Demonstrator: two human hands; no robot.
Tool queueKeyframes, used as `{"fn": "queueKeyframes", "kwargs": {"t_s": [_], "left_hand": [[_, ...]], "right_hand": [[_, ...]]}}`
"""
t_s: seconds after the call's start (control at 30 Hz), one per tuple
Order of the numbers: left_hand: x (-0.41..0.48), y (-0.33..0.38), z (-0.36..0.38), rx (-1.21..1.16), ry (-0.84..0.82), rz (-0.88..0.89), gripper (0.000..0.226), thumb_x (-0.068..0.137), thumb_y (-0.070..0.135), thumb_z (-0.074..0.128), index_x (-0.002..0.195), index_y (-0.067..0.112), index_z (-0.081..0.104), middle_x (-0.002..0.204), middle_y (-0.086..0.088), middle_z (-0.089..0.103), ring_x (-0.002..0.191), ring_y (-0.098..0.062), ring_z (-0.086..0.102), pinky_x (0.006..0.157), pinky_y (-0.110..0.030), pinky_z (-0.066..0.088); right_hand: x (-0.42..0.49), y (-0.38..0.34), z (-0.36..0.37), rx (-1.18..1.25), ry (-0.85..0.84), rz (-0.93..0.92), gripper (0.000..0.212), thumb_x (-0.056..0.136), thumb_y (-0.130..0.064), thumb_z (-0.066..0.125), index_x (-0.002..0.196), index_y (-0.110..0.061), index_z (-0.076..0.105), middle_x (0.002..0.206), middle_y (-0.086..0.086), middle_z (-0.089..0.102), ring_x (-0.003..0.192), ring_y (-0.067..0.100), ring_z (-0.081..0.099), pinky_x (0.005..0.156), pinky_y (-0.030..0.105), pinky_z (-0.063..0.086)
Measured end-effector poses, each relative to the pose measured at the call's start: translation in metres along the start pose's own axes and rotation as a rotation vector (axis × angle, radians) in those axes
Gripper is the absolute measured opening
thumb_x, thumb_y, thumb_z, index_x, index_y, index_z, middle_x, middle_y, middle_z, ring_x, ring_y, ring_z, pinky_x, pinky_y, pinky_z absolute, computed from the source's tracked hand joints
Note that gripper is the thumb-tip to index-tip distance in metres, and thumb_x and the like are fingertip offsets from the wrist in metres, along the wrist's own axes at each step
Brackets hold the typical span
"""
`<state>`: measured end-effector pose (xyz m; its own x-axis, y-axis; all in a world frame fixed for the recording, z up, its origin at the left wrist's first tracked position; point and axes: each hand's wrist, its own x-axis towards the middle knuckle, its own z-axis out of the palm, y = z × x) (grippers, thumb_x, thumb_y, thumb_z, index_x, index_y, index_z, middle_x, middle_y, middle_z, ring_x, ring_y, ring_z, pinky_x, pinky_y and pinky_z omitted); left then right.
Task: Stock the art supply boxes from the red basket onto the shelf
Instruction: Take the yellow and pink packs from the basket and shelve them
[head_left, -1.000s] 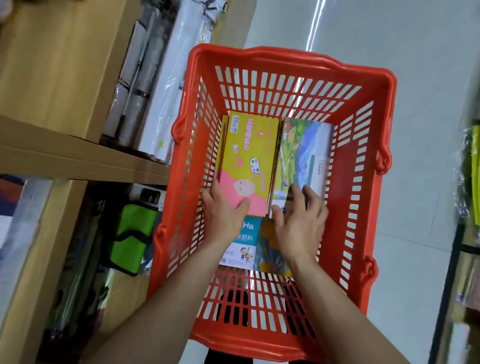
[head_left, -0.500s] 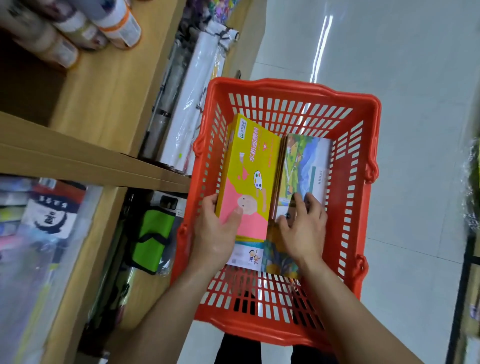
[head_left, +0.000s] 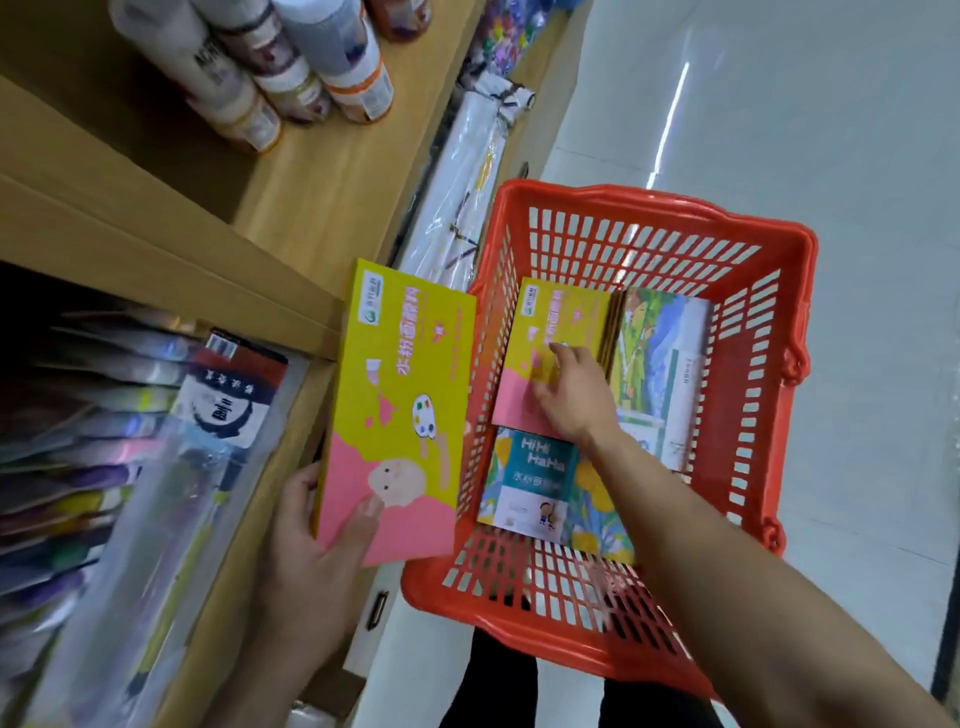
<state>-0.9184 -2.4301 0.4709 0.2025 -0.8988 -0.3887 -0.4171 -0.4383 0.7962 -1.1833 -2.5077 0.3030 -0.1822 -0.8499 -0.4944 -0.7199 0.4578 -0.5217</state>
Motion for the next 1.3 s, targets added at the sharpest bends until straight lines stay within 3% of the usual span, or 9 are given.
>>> {"fn": "queueKeyframes", "kwargs": {"t_s": [0.13,0.37,0.5,0.6,0.73,0.83,0.97,1.1,1.3], "left_hand": [[0.002,-0.017,0.005,-0.046,-0.005,-0.001,0.036,0.067,0.048,0.072,0.1,0.058,0.06,0.096,0.023,0.072,0.079,0.003,0.069,0.065,-0.027,0.052],[0.008,-0.036,0.017,-0.108,-0.005,-0.006,0.043,0.081,-0.007,0.073,0.113,0.019,0.061,0.087,0.022,0.074,0.068,0.007,0.068,0.055,-0.009,0.051],[0.007,-0.037,0.019,-0.143,0.045,0.007,0.043,0.069,0.019,0.078,0.103,0.041,0.065,0.088,0.019,0.076,0.069,0.005,0.069,0.056,-0.01,0.052],[0.007,-0.039,0.021,-0.161,0.047,0.003,0.048,0.065,0.023,0.074,0.097,0.057,0.066,0.091,0.016,0.076,0.072,0.001,0.071,0.055,-0.012,0.053],[0.006,-0.041,0.026,-0.171,0.065,0.003,0.05,0.063,0.019,0.076,0.094,0.057,0.068,0.09,0.017,0.077,0.069,0.002,0.071,0.053,-0.011,0.053],[0.004,-0.041,0.031,-0.182,0.087,-0.007,0.048,0.066,0.013,0.088,0.099,0.043,0.069,0.089,0.017,0.077,0.067,0.002,0.07,0.052,-0.011,0.053],[0.003,-0.041,0.033,-0.21,0.098,-0.011,0.048,0.061,0.012,0.072,0.105,0.03,0.065,0.087,0.017,0.077,0.067,0.002,0.07,0.051,-0.011,0.052],[0.005,-0.041,0.034,-0.192,0.056,-0.009,0.048,0.068,0.014,0.088,0.106,0.031,0.064,0.092,0.015,0.077,0.067,0.001,0.071,0.054,-0.011,0.053],[0.009,-0.046,0.035,-0.174,0.016,-0.024,0.048,0.063,0.032,0.079,0.106,0.048,0.065,0.099,0.014,0.076,0.077,-0.005,0.073,0.058,-0.016,0.056]], "right_hand": [[0.066,-0.002,-0.007,-0.177,0.055,-0.034,0.061,0.09,-0.034,0.06,0.14,-0.003,0.047,0.143,0.022,0.046,0.13,0.043,0.045,0.108,0.046,0.038],[0.104,0.002,0.0,-0.351,0.152,-0.031,0.076,0.076,-0.052,0.066,0.134,-0.006,0.049,0.137,0.019,0.047,0.125,0.04,0.046,0.097,0.052,0.046],[0.1,0.01,0.014,-0.367,0.139,-0.042,0.096,0.07,-0.066,0.061,0.147,-0.014,0.034,0.154,0.014,0.033,0.138,0.038,0.033,0.104,0.057,0.036],[0.102,0.014,0.017,-0.372,0.152,-0.029,0.107,0.064,-0.075,0.06,0.149,-0.018,0.03,0.155,0.011,0.032,0.145,0.038,0.024,0.111,0.057,0.03],[0.104,0.015,0.02,-0.389,0.201,-0.039,0.112,0.058,-0.081,0.059,0.145,-0.016,0.033,0.15,0.012,0.036,0.141,0.037,0.03,0.105,0.056,0.035],[0.106,0.017,0.02,-0.38,0.232,-0.051,0.109,0.06,-0.083,0.056,0.142,-0.015,0.038,0.146,0.011,0.041,0.136,0.037,0.035,0.1,0.055,0.039],[0.115,0.016,0.015,-0.377,0.281,-0.045,0.099,0.064,-0.085,0.048,0.133,-0.015,0.05,0.133,0.013,0.05,0.126,0.037,0.044,0.097,0.053,0.038],[0.12,0.015,0.012,-0.401,0.262,-0.024,0.091,0.067,-0.083,0.048,0.127,-0.015,0.054,0.127,0.016,0.05,0.12,0.038,0.046,0.097,0.051,0.037],[0.114,0.004,0.006,-0.309,0.33,-0.018,0.074,0.071,-0.073,0.054,0.116,-0.014,0.056,0.118,0.014,0.05,0.11,0.038,0.053,0.096,0.052,0.036]]}}
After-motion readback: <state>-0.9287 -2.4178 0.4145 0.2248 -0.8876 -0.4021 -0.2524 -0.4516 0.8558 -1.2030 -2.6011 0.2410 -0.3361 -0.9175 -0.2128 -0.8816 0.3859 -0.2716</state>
